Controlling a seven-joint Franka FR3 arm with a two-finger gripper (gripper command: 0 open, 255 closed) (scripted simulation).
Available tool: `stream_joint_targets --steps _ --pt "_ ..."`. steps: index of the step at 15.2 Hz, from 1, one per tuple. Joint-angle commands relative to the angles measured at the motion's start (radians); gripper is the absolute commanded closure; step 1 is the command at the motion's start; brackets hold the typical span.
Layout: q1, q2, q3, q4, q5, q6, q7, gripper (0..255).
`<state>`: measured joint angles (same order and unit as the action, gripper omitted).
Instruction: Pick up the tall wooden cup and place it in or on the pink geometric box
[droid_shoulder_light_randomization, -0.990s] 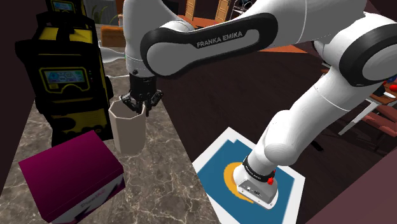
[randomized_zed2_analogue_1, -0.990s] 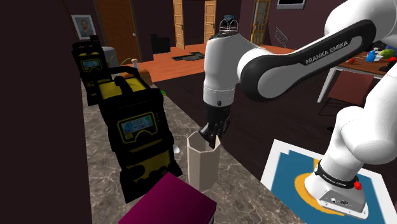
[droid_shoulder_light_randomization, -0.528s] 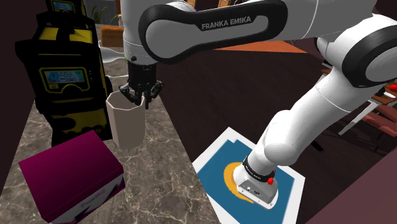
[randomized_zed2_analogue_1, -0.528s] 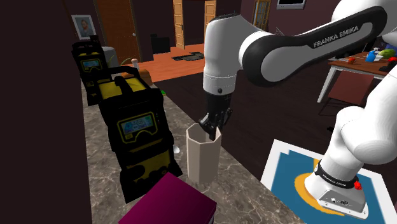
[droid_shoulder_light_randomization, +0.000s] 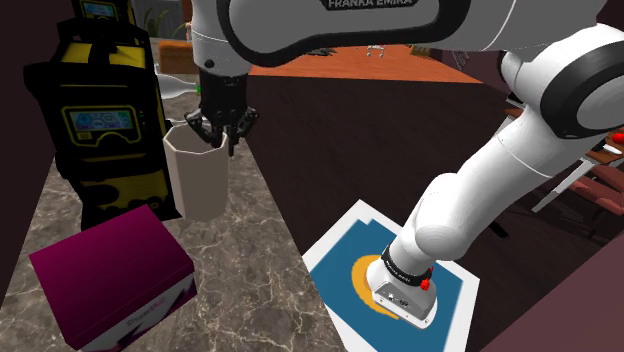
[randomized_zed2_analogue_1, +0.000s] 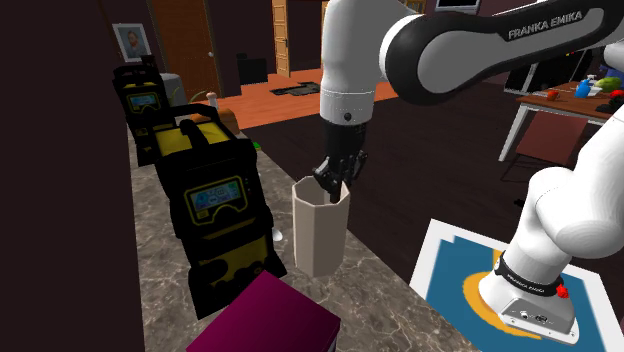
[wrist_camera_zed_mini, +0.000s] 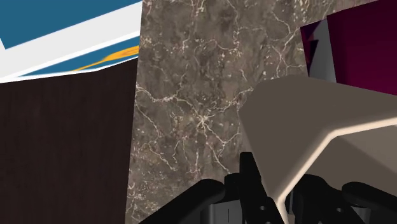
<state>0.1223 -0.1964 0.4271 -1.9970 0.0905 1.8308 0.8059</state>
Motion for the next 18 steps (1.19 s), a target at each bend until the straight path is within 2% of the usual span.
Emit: stream_joint_targets --steps 1,12,18 --pt "0.0 -0.001 -0.001 0.028 0.0 -0.028 0.001 255" --pt "-0.005 0.011 -0.005 0.186 -0.008 -0.175 0.008 255" --pt "0.055 0.186 0.096 0.43 -0.081 -0.257 0.18 255"
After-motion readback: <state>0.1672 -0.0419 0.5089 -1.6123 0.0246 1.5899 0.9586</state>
